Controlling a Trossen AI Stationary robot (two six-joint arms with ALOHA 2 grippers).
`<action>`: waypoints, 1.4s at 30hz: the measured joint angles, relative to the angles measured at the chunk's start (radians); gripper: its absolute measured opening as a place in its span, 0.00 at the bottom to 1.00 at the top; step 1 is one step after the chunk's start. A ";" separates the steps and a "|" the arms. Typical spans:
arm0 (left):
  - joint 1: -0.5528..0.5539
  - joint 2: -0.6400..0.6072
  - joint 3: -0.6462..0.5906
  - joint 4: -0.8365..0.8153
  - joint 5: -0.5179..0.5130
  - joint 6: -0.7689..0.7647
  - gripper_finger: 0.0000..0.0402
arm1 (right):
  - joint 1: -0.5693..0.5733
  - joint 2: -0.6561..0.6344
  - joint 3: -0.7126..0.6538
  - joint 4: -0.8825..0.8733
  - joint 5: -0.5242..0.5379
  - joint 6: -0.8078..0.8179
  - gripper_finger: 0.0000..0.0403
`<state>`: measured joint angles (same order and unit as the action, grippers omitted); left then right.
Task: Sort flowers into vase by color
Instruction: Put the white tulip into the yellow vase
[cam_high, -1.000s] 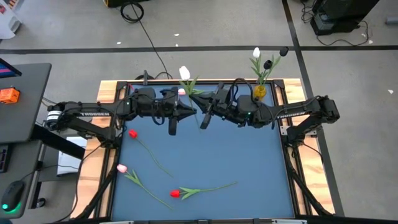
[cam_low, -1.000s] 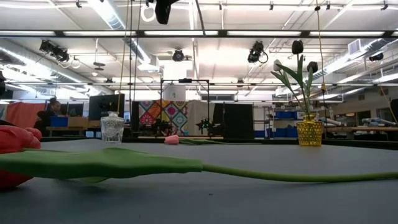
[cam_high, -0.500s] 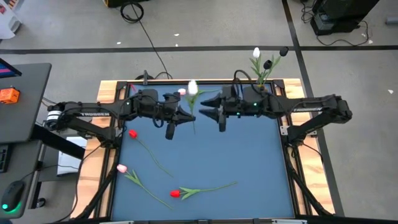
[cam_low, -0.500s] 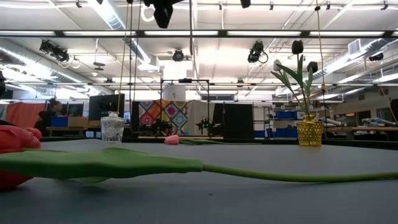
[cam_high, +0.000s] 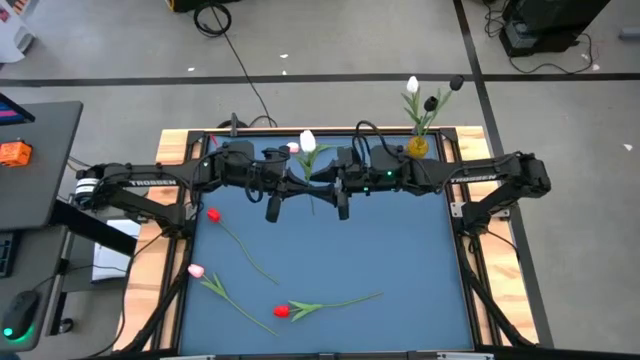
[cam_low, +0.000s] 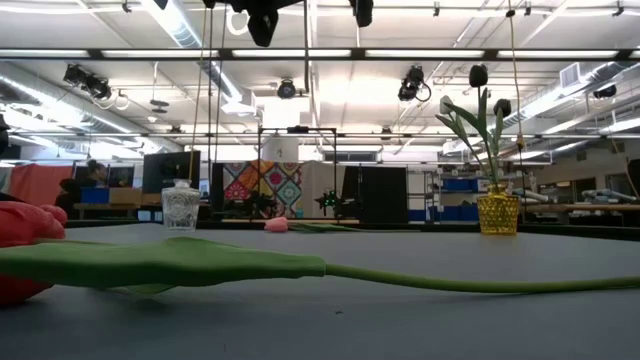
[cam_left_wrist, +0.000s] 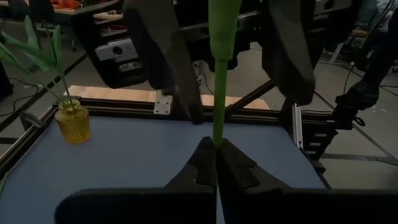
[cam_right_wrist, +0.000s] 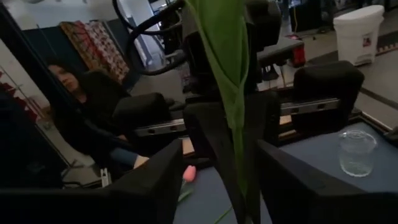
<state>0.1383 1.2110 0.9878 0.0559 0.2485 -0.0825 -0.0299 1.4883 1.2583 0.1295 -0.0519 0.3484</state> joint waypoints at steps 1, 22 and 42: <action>0.000 0.000 0.000 -0.001 0.000 0.000 0.00 | 0.000 0.000 0.000 -0.002 -0.002 -0.005 0.46; 0.000 -0.002 0.000 -0.053 -0.055 -0.051 0.05 | -0.031 -0.001 0.000 -0.023 0.088 -0.124 0.02; -0.002 -0.222 0.002 -0.185 -0.078 -0.057 0.45 | -0.032 -0.182 -0.048 -0.225 0.475 -0.176 0.00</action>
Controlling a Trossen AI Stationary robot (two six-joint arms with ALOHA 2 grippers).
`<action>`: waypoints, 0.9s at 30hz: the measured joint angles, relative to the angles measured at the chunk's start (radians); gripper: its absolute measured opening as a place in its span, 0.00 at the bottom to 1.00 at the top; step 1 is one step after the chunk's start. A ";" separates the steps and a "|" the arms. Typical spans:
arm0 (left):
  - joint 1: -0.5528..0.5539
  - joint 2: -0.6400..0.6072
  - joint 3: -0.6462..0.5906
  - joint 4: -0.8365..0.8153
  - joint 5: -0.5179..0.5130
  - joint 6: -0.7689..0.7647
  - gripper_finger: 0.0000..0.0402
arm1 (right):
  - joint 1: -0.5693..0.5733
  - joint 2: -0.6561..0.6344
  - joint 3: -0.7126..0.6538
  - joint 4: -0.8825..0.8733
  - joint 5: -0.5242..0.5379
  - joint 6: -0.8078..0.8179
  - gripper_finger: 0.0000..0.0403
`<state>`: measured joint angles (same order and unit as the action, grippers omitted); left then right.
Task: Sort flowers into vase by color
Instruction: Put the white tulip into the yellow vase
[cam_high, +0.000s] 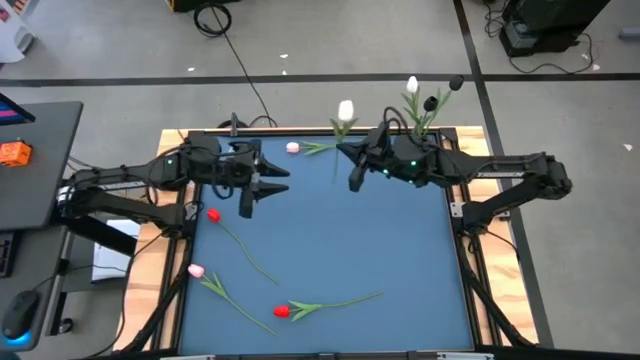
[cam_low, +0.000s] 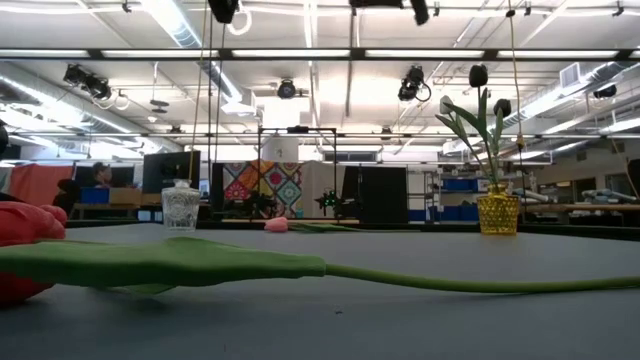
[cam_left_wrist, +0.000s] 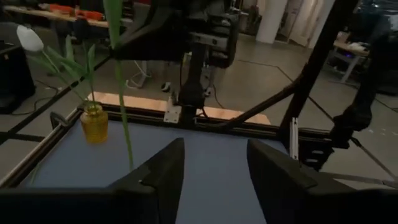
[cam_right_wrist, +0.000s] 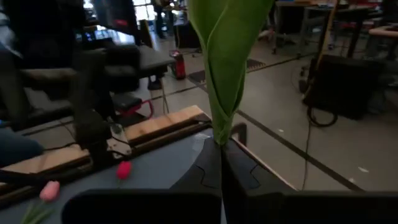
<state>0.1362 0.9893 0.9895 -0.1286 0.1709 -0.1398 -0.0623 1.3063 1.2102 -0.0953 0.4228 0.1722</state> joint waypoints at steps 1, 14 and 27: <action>0.001 -0.012 0.000 -0.025 -0.004 0.002 0.45 | 0.000 -0.021 -0.031 0.018 0.004 0.005 0.00; -0.007 -0.022 -0.002 -0.062 -0.010 0.004 0.46 | 0.003 -0.296 -0.460 0.367 -0.031 -0.126 0.00; -0.007 -0.022 -0.002 -0.062 -0.010 -0.029 0.46 | 0.002 -0.403 -0.471 0.309 0.002 -0.274 0.02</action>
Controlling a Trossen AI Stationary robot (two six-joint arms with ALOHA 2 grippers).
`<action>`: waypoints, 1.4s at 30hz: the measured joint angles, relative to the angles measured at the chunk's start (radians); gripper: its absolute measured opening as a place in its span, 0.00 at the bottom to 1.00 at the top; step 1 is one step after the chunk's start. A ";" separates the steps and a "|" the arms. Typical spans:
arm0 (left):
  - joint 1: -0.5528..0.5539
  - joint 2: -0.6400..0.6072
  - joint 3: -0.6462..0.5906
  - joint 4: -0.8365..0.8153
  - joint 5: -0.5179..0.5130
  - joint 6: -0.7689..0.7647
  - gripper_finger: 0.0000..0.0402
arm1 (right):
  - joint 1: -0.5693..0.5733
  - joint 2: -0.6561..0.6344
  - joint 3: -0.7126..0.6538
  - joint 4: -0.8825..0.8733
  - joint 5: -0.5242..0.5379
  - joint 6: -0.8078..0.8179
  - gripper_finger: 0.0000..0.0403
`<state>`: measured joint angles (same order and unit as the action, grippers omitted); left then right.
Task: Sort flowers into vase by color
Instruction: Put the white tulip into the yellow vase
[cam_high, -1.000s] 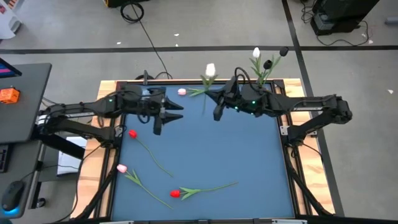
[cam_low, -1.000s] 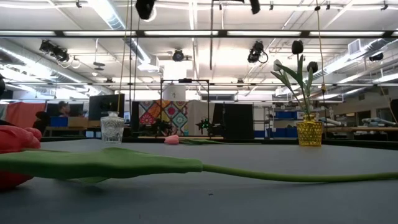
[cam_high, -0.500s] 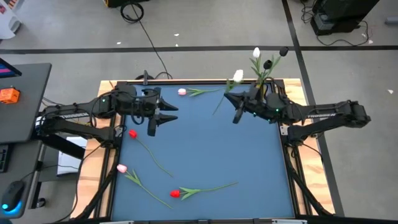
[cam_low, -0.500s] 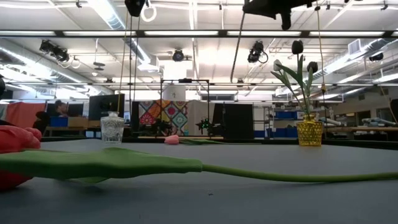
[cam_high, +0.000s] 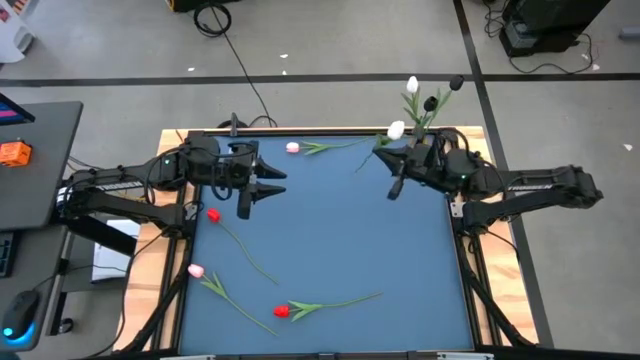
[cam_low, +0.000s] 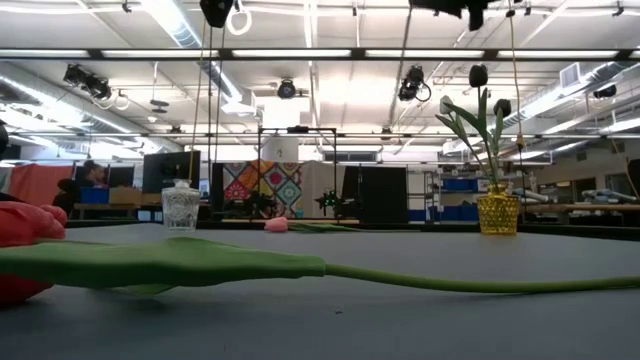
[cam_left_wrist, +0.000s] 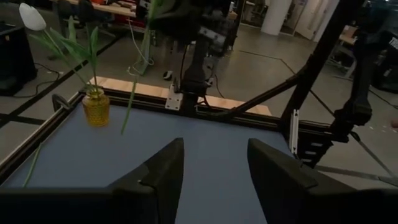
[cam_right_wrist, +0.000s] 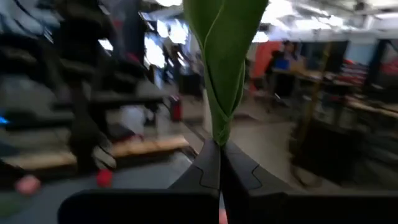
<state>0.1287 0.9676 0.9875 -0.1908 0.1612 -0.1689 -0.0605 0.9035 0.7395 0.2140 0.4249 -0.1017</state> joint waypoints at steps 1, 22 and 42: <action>0.000 0.000 0.000 0.000 0.000 0.000 0.46 | -0.004 -0.010 0.000 -0.042 0.018 -0.001 0.02; 0.000 0.001 0.000 -0.001 0.000 0.000 0.46 | -0.261 -0.142 -0.010 -0.389 0.497 0.233 0.02; 0.000 0.001 0.000 -0.001 0.000 -0.001 0.46 | -0.584 -0.245 -0.134 -0.275 0.304 0.060 0.02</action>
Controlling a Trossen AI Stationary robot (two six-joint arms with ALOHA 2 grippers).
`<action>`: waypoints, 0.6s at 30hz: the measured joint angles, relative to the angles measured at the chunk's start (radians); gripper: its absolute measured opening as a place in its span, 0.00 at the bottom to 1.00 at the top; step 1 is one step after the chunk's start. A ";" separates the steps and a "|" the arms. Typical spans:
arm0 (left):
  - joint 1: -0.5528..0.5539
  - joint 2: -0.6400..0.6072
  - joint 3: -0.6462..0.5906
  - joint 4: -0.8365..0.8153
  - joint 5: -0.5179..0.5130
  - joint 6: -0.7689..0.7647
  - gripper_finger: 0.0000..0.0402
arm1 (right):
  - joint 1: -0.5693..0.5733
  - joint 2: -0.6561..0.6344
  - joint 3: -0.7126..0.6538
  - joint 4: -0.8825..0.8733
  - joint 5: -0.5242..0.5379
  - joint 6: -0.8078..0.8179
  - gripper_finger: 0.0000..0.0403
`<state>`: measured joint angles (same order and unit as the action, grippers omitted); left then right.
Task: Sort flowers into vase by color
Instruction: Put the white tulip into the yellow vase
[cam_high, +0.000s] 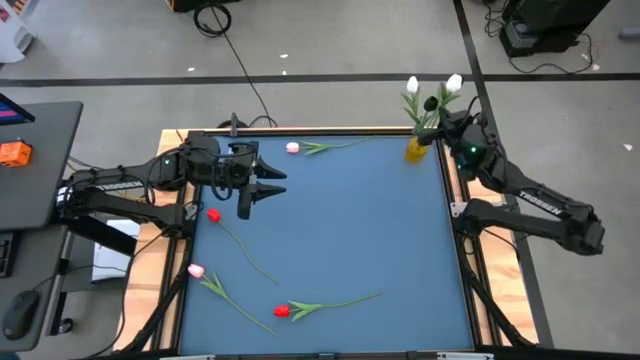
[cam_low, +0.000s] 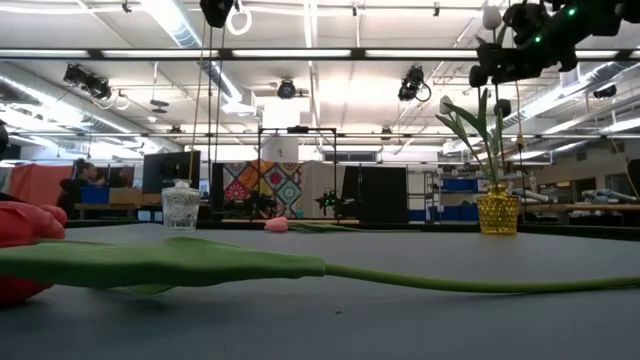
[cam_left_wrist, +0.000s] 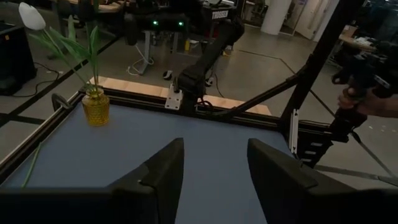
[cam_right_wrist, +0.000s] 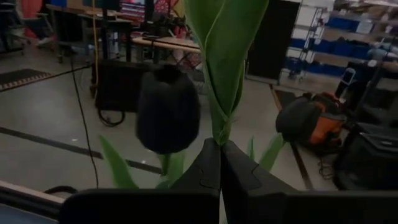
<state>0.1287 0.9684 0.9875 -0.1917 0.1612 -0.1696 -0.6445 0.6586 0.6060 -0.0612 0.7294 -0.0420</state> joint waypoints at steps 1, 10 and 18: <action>0.000 0.000 0.000 0.000 0.000 0.000 0.46 | -0.026 0.004 0.000 0.000 -0.031 0.011 0.02; 0.000 0.000 0.000 0.000 0.000 0.000 0.46 | -0.164 0.059 0.000 0.027 -0.178 0.092 0.02; 0.000 0.000 0.000 0.000 0.000 0.000 0.46 | -0.160 0.031 0.000 0.017 -0.183 0.147 0.02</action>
<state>0.1287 0.9684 0.9874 -0.1921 0.1612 -0.1699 -0.8043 0.6895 0.6060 -0.0442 0.5464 0.1048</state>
